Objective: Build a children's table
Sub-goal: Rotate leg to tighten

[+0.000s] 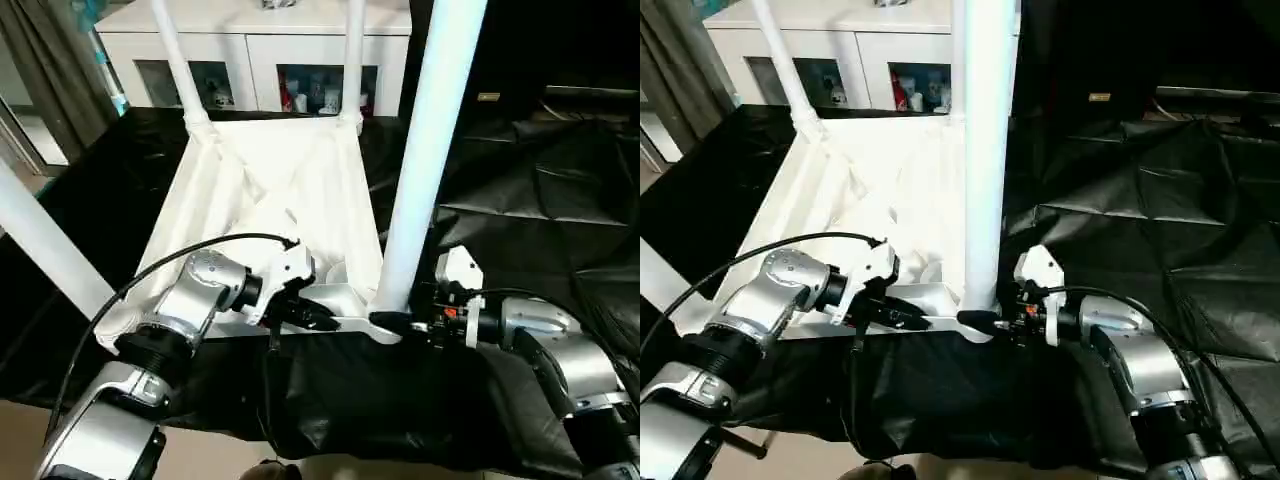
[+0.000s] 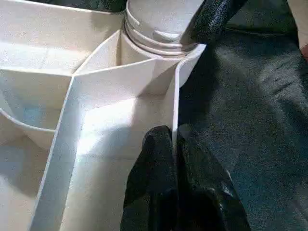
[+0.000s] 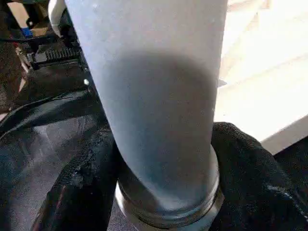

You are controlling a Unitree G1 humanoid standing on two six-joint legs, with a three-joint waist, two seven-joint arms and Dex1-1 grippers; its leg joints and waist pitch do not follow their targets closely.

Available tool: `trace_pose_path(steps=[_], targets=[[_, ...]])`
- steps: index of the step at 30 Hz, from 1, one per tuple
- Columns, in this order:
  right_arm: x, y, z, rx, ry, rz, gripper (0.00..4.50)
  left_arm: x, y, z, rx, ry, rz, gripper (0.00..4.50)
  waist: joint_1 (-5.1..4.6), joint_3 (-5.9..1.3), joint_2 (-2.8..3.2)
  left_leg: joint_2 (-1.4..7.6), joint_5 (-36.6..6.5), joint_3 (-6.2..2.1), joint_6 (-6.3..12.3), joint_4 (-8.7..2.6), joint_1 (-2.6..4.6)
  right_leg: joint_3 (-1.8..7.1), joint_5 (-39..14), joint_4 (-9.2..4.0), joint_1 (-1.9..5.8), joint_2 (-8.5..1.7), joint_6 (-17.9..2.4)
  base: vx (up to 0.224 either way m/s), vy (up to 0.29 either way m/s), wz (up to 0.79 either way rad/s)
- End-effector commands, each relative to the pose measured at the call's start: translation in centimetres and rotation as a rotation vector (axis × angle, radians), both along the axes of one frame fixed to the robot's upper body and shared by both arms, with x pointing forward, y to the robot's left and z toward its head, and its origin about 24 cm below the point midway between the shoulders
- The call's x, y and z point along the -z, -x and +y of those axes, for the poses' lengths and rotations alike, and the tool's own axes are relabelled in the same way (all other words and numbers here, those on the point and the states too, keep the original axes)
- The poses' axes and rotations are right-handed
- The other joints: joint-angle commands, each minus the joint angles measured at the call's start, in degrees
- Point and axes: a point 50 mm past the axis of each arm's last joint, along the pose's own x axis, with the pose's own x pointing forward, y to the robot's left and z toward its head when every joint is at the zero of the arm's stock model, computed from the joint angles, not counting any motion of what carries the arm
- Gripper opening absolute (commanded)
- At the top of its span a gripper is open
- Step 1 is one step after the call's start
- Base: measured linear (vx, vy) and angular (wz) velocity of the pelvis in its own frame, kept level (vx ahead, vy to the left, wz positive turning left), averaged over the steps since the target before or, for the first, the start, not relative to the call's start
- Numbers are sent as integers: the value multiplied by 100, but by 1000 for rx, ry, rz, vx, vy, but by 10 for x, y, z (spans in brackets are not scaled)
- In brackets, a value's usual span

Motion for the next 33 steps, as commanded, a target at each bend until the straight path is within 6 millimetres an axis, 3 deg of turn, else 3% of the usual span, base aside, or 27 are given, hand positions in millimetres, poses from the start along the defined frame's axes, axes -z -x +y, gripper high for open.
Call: trace_pose_path(steps=[1,3,5,8,9,11,12,14,16,18,19,20,23,26,30,33], targets=[[7,4,5,20,-9,28,256,-8,-9,-7,-59,32,-59,0,-20,-460,-123,492,-1419,-259,215,-455,289,157,-1083,-298,148,-288,-1297,0,0,0],[14,-1,5,130,4,26,256,-7,-18,-11,-153,9,-94,0,-23,-455,-122,486,-1482,-257,205,-446,296,163,-1204,-321,126,-292,-1278,0,0,0],[23,-8,7,283,36,16,256,-9,-26,-20,-252,29,-113,0,-62,-440,-138,461,-1608,-282,82,-460,272,153,-1536,-347,121,-309,-1197,0,0,0],[32,-12,11,398,41,33,256,-10,-29,-30,-292,41,-129,0,-143,-412,-182,451,-1895,-324,-55,-495,257,140,-2083,-411,148,-321,-999,0,0,0],[34,-13,13,431,39,42,256,-10,-30,-33,-302,43,-132,0,-147,-408,-171,456,-1934,-332,-64,-501,260,140,-2141,-415,143,-319,-958,0,0,0],[41,-16,22,517,29,60,256,-11,-32,-44,-336,53,-139,0,-190,-390,-163,452,-2194,-331,-132,-513,299,151,-2322,-456,92,-310,-899,0,0,0],[43,-17,26,548,27,65,256,-11,-32,-48,-346,57,-141,0,-231,-351,-128,437,-2456,-338,-229,-530,320,138,-2576,-495,56,-295,-835,0,0,0],[46,-22,37,603,15,74,256,-9,-32,-57,-364,65,-143,0,-278,-336,-141,440,-2770,-376,-331,-549,356,124,-2893,-525,60,-301,-729,0,0,0],[43,-27,56,570,-5,46,256,-7,-31,-68,-371,75,-139,0,-378,-284,-117,415,-3249,-412,-457,-565,386,57,-3305,-596,43,-294,-609,0,0,0],[40,-28,60,554,-33,47,256,-6,-30,-70,-365,78,-136,0,-419,-292,-125,411,-3707,-450,-548,-577,479,39,-3440,-646,9,-264,-430,0,0,0],[37,-28,61,543,-53,49,256,-6,-29,-70,-358,82,-135,0,-414,-276,-7,407,-3776,-459,-568,-590,491,55,-3364,-638,-3,-269,-437,0,0,0],[34,-29,62,524,-73,50,312,-6,-28,-70,-344,87,-134,0,-447,-284,-72,402,-3790,-452,-542,-604,474,55,-3205,-647,13,-256,-460,0,0,0],[28,-28,60,465,-87,33,332,-6,-25,-68,-295,95,-133,0,-440,-327,-79,422,-3547,-442,-459,-650,417,82,-2728,-597,78,-272,-616,0,0,0],[23,-25,54,388,-64,-2,364,-6,-21,-65,-232,99,-125,0,-402,-336,-97,434,-3287,-402,-379,-646,403,131,-2299,-561,87,-291,-796,0,0,0],[18,-13,30,203,-15,-34,364,-2,-14,-50,-124,73,-106,0,-355,-354,-111,453,-2672,-359,-109,-616,327,157,-1923,-512,166,-332,-1003,0,0,0],[14,-9,19,145,-6,-28,364,1,-9,-41,-77,57,-88,0,-317,-369,-114,477,-2428,-331,7,-598,337,164,-1691,-484,177,-324,-1133,0,0,0]])
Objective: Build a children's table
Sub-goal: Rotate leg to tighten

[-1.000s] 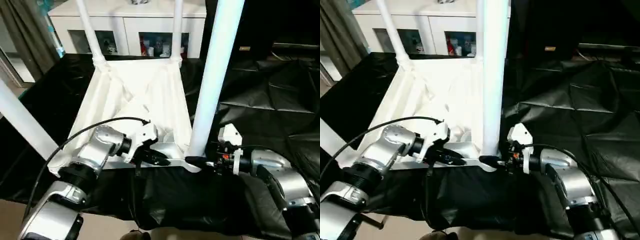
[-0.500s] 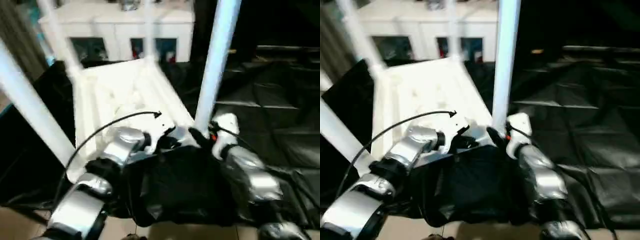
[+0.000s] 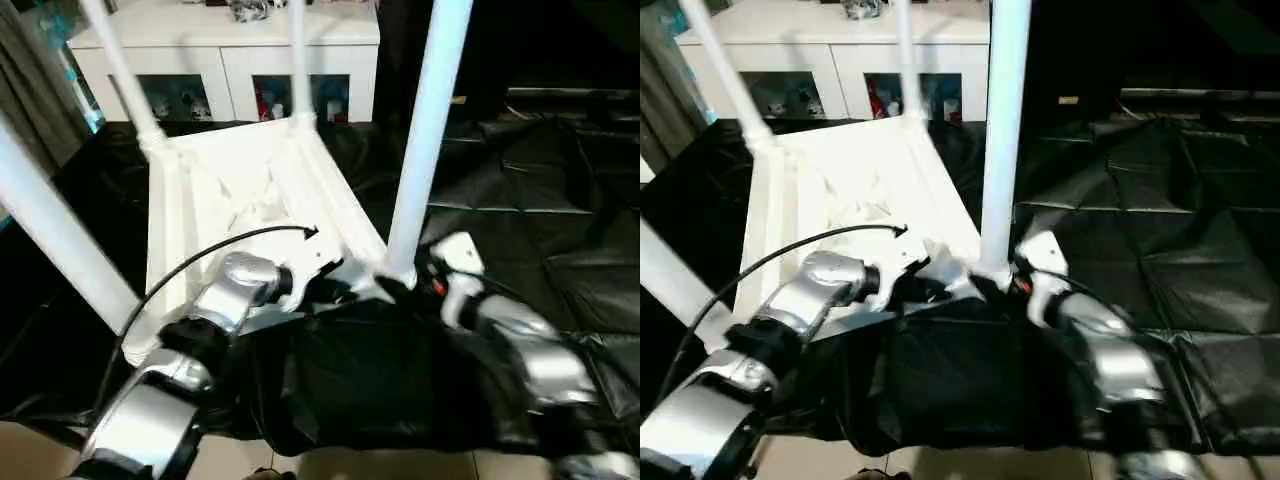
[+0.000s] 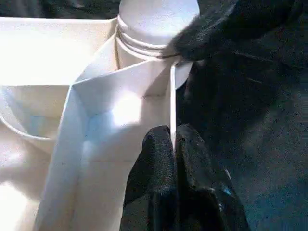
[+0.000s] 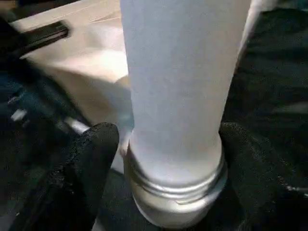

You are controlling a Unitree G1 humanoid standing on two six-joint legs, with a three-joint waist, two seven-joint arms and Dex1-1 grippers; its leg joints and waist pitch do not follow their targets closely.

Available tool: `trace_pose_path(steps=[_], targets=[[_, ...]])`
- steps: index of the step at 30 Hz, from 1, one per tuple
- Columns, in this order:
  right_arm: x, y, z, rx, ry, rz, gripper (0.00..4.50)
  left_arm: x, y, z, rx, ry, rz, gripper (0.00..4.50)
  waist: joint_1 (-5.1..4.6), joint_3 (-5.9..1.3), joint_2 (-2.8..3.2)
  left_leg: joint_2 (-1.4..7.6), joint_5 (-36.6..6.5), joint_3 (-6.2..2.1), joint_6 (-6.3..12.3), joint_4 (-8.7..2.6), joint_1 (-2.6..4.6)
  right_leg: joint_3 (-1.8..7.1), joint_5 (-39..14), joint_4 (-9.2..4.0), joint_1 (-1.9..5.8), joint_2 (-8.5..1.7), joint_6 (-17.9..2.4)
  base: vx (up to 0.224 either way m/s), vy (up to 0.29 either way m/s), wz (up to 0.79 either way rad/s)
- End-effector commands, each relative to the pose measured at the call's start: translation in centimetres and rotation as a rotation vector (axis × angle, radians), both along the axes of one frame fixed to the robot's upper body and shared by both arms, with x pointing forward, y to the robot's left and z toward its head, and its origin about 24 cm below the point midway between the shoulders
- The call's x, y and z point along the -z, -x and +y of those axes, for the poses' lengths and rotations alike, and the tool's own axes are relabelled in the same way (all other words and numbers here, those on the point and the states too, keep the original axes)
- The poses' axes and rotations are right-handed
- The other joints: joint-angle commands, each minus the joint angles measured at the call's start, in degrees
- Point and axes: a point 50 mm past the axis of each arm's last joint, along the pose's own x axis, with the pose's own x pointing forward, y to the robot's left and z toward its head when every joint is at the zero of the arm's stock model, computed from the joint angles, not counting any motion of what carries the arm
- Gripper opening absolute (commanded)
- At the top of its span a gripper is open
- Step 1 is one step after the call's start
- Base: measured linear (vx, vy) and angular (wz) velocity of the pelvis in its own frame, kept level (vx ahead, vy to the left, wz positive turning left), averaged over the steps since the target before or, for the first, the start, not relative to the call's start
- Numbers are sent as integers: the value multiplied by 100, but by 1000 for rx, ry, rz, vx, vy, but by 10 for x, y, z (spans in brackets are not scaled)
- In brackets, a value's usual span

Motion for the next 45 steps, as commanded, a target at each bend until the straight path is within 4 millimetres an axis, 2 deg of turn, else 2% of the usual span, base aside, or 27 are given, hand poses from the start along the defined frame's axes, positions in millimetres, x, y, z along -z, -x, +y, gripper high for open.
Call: trace_pose_path(steps=[1,2,6,7,8,9,11,16,19,24,25,26,27,29,31,32,33,34,35,37,39,40,41,42,45], targets=[[1,8,19,-164,-22,27,364,-6,7,-12,113,53,-11,0,29,-388,-117,520,-2267,-308,85,-530,212,155,-1545,-346,110,-292,-1233,0,0,0],[-3,10,11,-195,-18,31,364,-5,11,-6,155,46,11,0,51,-400,-110,531,-2073,-288,182,-519,208,145,-1372,-322,108,-273,-1301,0,0,0],[-8,14,0,-252,-3,41,364,-4,19,7,236,36,66,0,114,-413,-111,549,-1857,-271,289,-493,203,153,-1179,-273,116,-272,-1409,0,0,0],[-8,14,-2,-266,4,43,364,-3,21,10,248,32,73,0,154,-413,-102,546,-1848,-242,301,-473,241,164,-1172,-275,65,-262,-1442,0,0,0],[-8,15,-3,-279,12,45,364,-3,22,12,258,28,82,0,184,-424,-104,550,-1816,-230,277,-454,267,176,-1122,-257,54,-263,-1488,0,0,0],[-8,15,-3,-279,12,45,364,-3,22,12,258,28,82,0,218,-444,-98,549,-1601,-238,318,-446,222,168,-957,-221,105,-275,-1497,0,0,0],[-8,16,-4,-301,21,54,349,-2,24,16,269,25,89,0,258,-444,-96,548,-1426,-239,369,-441,204,153,-811,-192,102,-262,-1481,0,0,0],[-8,19,-1,-341,0,73,317,-3,26,20,268,21,88,0,260,-437,-116,549,-1497,-251,373,-444,188,147,-1037,-204,109,-271,-1451,0,0,0],[-8,19,0,-346,-6,76,291,-3,26,20,266,22,87,0,255,-418,-110,552,-1714,-259,243,-470,206,153,-1404,-239,87,-264,-1364,0,0,0],[1,15,4,-230,-8,76,267,-3,12,16,114,4,21,0,225,-400,-131,538,-2007,-284,18,-499,208,162,-1823,-282,73,-279,-1214,0,0,0],[9,10,4,-123,16,75,267,-3,5,13,37,2,-4,0,218,-397,-134,538,-2059,-284,-9,-500,211,167,-1904,-294,64,-282,-1181,0,0,0],[16,4,4,-14,48,74,265,-3,0,10,-30,7,-23,0,180,-381,-136,508,-2316,-294,-186,-494,255,168,-2281,-344,5,-289,-1098,0,0,0],[16,4,4,-14,48,74,264,-3,0,10,-30,7,-23,0,153,-374,-142,498,-2379,-312,-234,-496,245,164,-2413,-354,13,-299,-1064,0,0,0],[26,-1,5,132,62,91,263,-4,-5,2,-93,12,-38,0,87,-362,-147,494,-2568,-359,-324,-532,213,134,-2705,-376,39,-299,-903,-52,9,-8],[30,-4,7,198,50,103,263,-4,-7,-3,-123,14,-47,0,29,-346,-139,485,-2900,-362,-387,-522,280,133,-2985,-433,-33,-285,-814,0,0,0],[32,-6,10,259,32,116,263,-5,-9,-8,-151,23,-49,0,8,-338,-145,481,-3027,-373,-392,-519,296,129,-3152,-466,-39,-288,-738,0,0,0],[34,-8,13,309,14,130,263,-6,-10,-14,-175,35,-51,0,-9,-322,-132,467,-3180,-376,-416,-502,326,121,-3334,-513,-90,-278,-664,-58,7,0],[35,-10,19,351,-6,143,263,-7,-12,-21,-209,50,-55,0,-23,-312,-104,459,-3300,-391,-444,-500,345,102,-3425,-528,-102,-273,-623,-60,9,-1],[37,-13,29,391,-18,158,263,-8,-14,-32,-250,70,-59,0,-63,-308,-110,449,-3498,-411,-480,-513,358,57,-3544,-544,-91,-246,-529,-60,9,-1],[38,-14,36,400,-19,161,263,-9,-15,-38,-274,78,-64,0,-120,-304,-86,451,-3801,-436,-576,-547,391,7,-3495,-564,-104,-210,-452,0,0,0],[37,-15,46,372,-35,149,263,-9,-14,-45,-267,93,-59,0,-162,-294,-58,464,-4145,-453,-617,-624,383,-64,-3309,-575,-57,-179,-378,0,0,0],[36,-15,48,363,-45,148,263,-9,-13,-46,-262,96,-58,0,-169,-290,-52,462,-4238,-447,-618,-637,392,-85,-3307,-583,-57,-172,-361,0,0,0],[34,-16,52,342,-67,143,318,-9,-12,-48,-248,101,-52,0,-181,-298,-27,472,-4386,-449,-651,-660,412,-121,-3227,-581,-36,-182,-361,0,0,0],[31,-16,54,322,-95,142,332,-9,-10,-49,-232,105,-49,0,-185,-306,-19,474,-4429,-445,-674,-680,409,-129,-3101,-578,-21,-190,-376,0,0,0],[28,-16,55,293,-112,138,349,-8,-8,-48,-209,103,-44,0,-197,-313,-24,461,-4356,-434,-656,-669,420,-106,-3034,-608,-41,-245,-433,0,0,0]])
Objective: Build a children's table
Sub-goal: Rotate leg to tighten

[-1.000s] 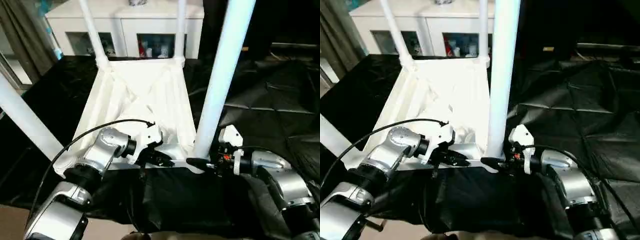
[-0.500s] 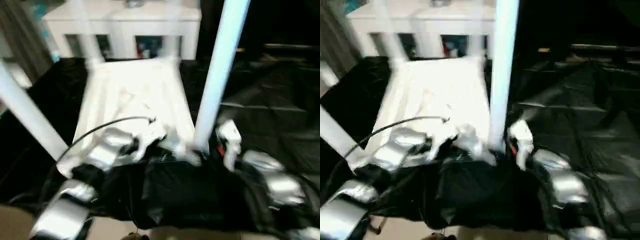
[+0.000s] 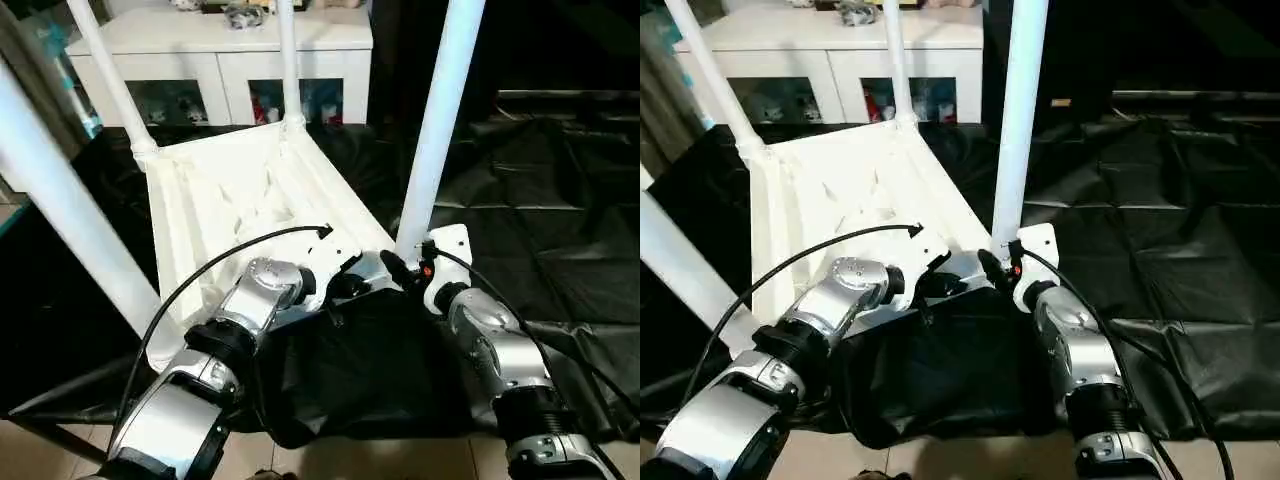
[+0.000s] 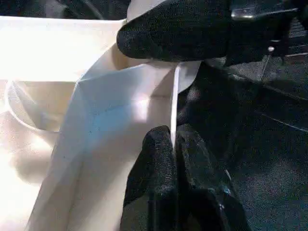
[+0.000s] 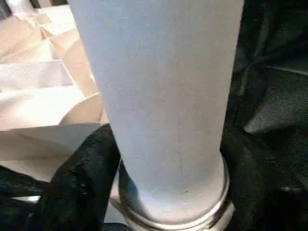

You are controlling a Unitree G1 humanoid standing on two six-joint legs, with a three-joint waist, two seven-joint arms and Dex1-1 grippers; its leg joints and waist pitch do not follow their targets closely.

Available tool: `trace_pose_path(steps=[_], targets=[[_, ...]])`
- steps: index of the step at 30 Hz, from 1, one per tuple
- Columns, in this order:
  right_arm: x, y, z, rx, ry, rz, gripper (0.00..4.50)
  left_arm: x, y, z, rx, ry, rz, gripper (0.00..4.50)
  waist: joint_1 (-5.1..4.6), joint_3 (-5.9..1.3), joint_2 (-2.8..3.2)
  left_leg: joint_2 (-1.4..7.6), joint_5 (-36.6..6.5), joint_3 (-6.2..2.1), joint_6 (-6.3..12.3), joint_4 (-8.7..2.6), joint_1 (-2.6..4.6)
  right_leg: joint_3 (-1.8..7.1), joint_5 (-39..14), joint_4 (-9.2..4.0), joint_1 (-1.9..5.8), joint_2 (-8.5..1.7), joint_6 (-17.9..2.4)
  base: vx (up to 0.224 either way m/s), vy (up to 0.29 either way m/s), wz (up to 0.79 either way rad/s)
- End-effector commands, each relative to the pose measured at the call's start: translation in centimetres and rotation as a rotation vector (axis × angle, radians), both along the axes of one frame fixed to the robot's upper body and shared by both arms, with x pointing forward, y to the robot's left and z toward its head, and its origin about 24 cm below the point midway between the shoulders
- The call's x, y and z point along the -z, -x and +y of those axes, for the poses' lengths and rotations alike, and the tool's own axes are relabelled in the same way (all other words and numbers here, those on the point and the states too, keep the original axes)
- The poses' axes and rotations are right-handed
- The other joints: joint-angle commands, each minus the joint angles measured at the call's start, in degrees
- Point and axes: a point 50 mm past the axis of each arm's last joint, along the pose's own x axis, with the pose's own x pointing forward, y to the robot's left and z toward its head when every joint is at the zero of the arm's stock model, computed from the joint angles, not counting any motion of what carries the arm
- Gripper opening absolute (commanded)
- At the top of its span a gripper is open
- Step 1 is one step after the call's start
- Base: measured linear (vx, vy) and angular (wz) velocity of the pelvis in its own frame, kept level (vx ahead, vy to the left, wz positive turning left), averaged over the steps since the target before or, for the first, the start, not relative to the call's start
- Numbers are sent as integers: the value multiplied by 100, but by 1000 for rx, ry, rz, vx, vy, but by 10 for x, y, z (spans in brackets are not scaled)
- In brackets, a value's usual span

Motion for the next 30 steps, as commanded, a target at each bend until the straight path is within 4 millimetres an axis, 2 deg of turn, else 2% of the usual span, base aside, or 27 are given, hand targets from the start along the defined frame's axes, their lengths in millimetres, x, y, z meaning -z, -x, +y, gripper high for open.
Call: trace_pose_path(steps=[1,2,3,6,7,9,10,11,12,15,17,19,21,23,24,25,26,28,30], targets=[[15,12,28,-143,-61,80,349,-14,0,-17,25,92,-41,0,-61,-310,-82,454,-4306,-401,-640,-593,404,35,-2993,-423,-57,-213,-514,0,0,0],[12,12,27,-174,-56,72,369,-13,1,-14,40,87,-38,0,-57,-316,-96,446,-4185,-394,-597,-572,404,54,-3000,-437,-69,-240,-540,0,0,0],[12,12,27,-175,-56,72,369,-13,1,-14,41,87,-38,0,-54,-317,-101,445,-4124,-395,-570,-562,400,60,-3009,-442,-64,-251,-545,0,0,0],[5,17,18,-299,-37,48,375,-12,4,-5,122,78,-29,0,-24,-336,-125,472,-3679,-386,-428,-555,331,127,-2774,-406,-29,-288,-671,0,0,0],[2,21,11,-383,-19,37,375,-11,8,2,182,73,-18,0,-7,-340,-135,473,-3599,-388,-385,-557,315,124,-2718,-398,6,-285,-685,0,0,0],[-3,29,1,-497,12,30,375,-11,13,11,273,63,0,0,42,-364,-145,515,-3133,-362,-233,-572,230,181,-2220,-315,70,-292,-852,0,0,0],[-4,31,-4,-537,30,28,375,-11,15,15,305,56,7,0,75,-381,-145,516,-2893,-315,-165,-555,231,193,-1967,-282,61,-282,-995,0,0,0],[-6,36,-11,-599,62,27,375,-11,18,22,356,43,22,0,101,-386,-176,521,-2756,-309,-134,-539,228,200,-1865,-268,75,-288,-1040,0,0,0],[-7,37,-13,-611,69,27,375,-11,19,23,366,41,25,0,156,-381,-153,525,-2560,-274,-43,-513,220,216,-1751,-233,76,-293,-1156,0,0,0],[-11,41,-23,-680,113,23,375,-11,23,35,427,19,59,0,214,-396,-159,540,-2259,-239,46,-482,224,223,-1649,-195,70,-284,-1282,0,0,0],[-14,42,-28,-707,128,18,375,-10,26,43,458,4,83,0,272,-394,-159,548,-2245,-223,20,-452,261,243,-1713,-181,24,-280,-1319,0,0,0],[-16,43,-30,-728,133,17,375,-10,28,47,476,-2,98,0,303,-410,-162,560,-2142,-217,1,-444,264,243,-1588,-139,41,-273,-1353,0,0,0],[-18,43,-31,-745,134,17,375,-10,29,51,485,-8,108,0,311,-431,-165,554,-1805,-220,114,-429,203,227,-1104,-49,82,-238,-1425,28,-5,1],[-21,44,-32,-775,133,16,375,-10,31,56,498,-13,116,0,313,-431,-178,543,-1749,-210,201,-395,191,238,-1031,-31,78,-247,-1482,53,-11,2],[-22,45,-32,-789,130,15,375,-11,31,57,502,-13,118,0,324,-461,-186,540,-1584,-213,268,-371,178,233,-904,-4,114,-264,-1510,0,0,0],[-22,45,-32,-789,130,15,375,-11,31,57,502,-13,118,0,337,-471,-176,544,-1479,-215,312,-358,171,229,-801,13,120,-271,-1532,0,0,0],[-22,45,-31,-796,125,11,375,-11,31,58,501,-12,116,0,348,-473,-191,542,-1311,-207,407,-339,157,222,-656,23,117,-254,-1550,0,0,0],[-22,45,-30,-802,120,8,359,-12,31,58,499,-10,115,0,375,-463,-178,540,-1263,-202,462,-333,151,214,-767,14,102,-250,-1535,0,0,0],[-22,44,-27,-809,108,1,342,-12,30,57,493,-7,112,0,388,-438,-182,548,-1509,-210,352,-356,168,216,-1228,-32,88,-250,-1445,0,0,0]])
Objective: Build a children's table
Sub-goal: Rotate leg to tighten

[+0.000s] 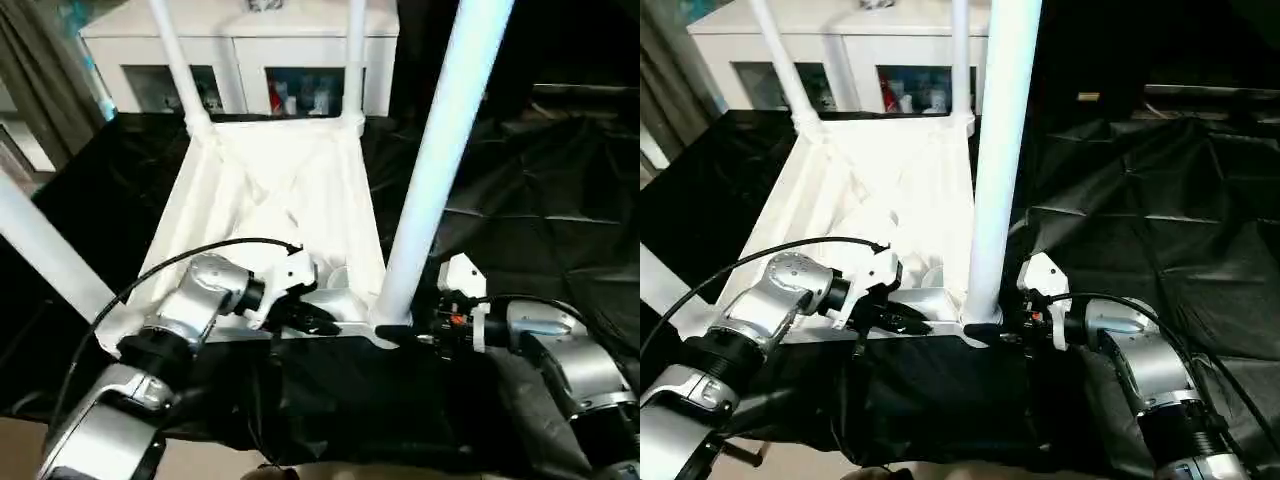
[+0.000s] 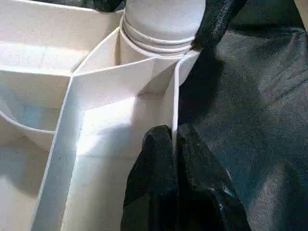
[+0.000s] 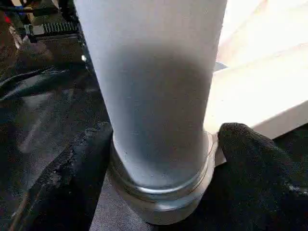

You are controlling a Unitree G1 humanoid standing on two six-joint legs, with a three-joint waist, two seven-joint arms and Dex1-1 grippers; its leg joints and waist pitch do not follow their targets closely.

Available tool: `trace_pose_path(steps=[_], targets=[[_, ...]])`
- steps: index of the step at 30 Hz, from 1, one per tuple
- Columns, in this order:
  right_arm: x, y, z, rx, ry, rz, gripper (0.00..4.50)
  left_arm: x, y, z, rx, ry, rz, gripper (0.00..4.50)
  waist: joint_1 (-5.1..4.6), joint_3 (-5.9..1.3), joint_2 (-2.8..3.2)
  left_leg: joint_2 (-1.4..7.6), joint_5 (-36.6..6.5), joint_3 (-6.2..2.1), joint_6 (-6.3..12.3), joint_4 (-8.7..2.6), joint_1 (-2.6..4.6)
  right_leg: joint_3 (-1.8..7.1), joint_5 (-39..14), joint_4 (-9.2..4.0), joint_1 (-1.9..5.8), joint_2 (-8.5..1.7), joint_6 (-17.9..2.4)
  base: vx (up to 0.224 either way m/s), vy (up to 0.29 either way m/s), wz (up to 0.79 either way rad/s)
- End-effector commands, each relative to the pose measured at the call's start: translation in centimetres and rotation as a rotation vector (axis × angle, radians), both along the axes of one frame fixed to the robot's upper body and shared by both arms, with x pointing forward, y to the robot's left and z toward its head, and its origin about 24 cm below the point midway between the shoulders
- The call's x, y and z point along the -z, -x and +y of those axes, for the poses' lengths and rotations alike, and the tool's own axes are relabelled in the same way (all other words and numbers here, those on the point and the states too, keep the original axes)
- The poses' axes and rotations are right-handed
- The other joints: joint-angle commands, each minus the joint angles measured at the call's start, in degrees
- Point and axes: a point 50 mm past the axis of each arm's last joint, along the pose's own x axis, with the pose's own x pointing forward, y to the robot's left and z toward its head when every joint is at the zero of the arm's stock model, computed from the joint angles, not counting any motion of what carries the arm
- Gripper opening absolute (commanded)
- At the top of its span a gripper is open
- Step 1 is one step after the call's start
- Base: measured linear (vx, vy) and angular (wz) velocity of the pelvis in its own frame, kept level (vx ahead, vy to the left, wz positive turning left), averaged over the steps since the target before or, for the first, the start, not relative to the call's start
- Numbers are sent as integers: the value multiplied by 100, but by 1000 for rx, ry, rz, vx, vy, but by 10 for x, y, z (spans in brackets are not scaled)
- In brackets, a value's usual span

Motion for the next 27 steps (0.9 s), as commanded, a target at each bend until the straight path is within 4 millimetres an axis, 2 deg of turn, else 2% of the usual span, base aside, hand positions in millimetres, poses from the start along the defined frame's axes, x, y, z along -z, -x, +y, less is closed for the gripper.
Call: trace_pose_path(steps=[1,3,5,11,12,16,18,21,22,27], targets=[[-1,0,7,-27,-20,-3,339,-1,3,-5,58,9,24,0,-14,-431,-133,493,-1564,-255,318,-444,219,188,-1390,-317,163,-255,-1302,0,0,0],[0,1,9,-31,-29,-1,316,-2,4,-6,58,12,22,0,-15,-422,-125,500,-1740,-270,179,-473,229,191,-1615,-336,151,-251,-1226,0,0,0],[1,4,12,-44,-42,8,299,-2,5,-6,59,17,21,0,-12,-422,-121,508,-1826,-273,97,-487,247,197,-1623,-337,141,-246,-1209,0,0,0],[3,4,16,-32,-43,0,293,-2,6,-6,61,17,23,0,-15,-422,-99,487,-1799,-267,63,-486,235,199,-1373,-318,148,-245,-1235,0,0,0],[3,3,16,-27,-58,19,332,-2,6,-6,62,18,24,0,-16,-425,-108,482,-1767,-266,98,-478,229,197,-1351,-318,162,-247,-1254,0,0,0],[2,2,16,-18,-61,21,348,-2,6,-6,61,15,24,0,-13,-432,-88,491,-1722,-268,113,-477,235,190,-1304,-311,154,-237,-1267,0,0,0],[2,3,16,-18,-43,6,376,-1,6,-5,59,13,24,0,-12,-438,-80,489,-1726,-265,84,-476,248,190,-1249,-303,150,-231,-1283,0,0,0],[3,4,16,-22,-51,13,376,-2,5,-6,57,14,22,0,-14,-439,-94,485,-1721,-264,98,-471,238,190,-1223,-300,165,-238,-1294,0,0,0],[3,4,16,-22,-52,14,356,-2,5,-6,57,14,22,0,-12,-440,-92,487,-1705,-264,100,-470,240,190,-1212,-299,165,-241,-1297,0,0,0],[1,4,16,-17,-70,29,315,-1,6,-6,56,16,23,0,-10,-444,-103,488,-1621,-263,137,-462,238,188,-1187,-290,166,-236,-1298,0,0,0]])
